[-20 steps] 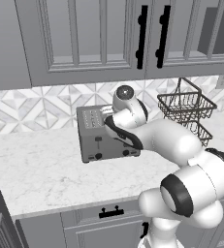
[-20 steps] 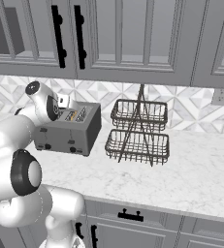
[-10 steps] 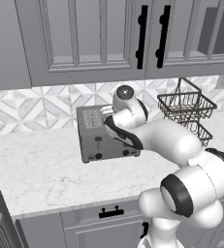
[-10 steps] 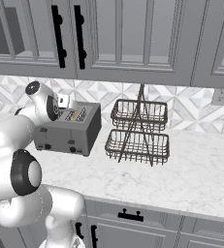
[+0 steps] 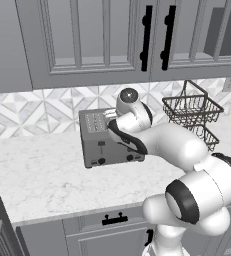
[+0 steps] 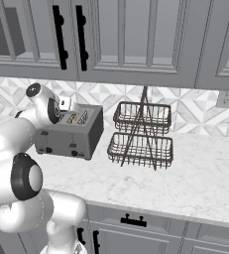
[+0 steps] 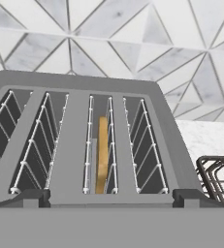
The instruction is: Start the toaster. Once the lever pops up, take the bread to the plate on the dining counter.
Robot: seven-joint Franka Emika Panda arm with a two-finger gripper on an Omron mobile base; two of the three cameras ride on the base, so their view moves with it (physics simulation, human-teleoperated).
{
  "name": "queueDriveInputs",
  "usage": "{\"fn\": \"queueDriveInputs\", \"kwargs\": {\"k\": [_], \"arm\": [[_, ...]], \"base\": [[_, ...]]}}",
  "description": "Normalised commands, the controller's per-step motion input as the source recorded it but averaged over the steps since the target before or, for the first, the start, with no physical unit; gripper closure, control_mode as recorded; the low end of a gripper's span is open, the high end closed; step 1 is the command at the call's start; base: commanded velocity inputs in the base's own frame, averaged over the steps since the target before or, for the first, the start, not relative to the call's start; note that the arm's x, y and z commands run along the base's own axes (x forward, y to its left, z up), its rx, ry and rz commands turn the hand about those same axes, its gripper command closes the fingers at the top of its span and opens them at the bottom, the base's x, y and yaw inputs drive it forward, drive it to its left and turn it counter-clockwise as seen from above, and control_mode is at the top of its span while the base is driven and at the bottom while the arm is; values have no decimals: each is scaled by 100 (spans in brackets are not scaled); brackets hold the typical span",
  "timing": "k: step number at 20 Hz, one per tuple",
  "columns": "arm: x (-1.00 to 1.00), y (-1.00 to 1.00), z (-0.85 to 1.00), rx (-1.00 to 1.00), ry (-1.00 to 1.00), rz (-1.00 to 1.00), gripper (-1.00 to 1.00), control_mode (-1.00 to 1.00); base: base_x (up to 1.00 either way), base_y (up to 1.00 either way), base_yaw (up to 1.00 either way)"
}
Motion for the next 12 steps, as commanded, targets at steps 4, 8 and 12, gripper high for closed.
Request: {"fn": "queueDriveInputs", "kwargs": {"k": [4,8,12], "arm": [[0,0,0,0,0,0,-100,-100],[0,0,0,0,0,0,-100,-100],[0,0,0,0,0,0,-100,-100]], "base": [[0,0,0],[0,0,0],[0,0,0]]}}
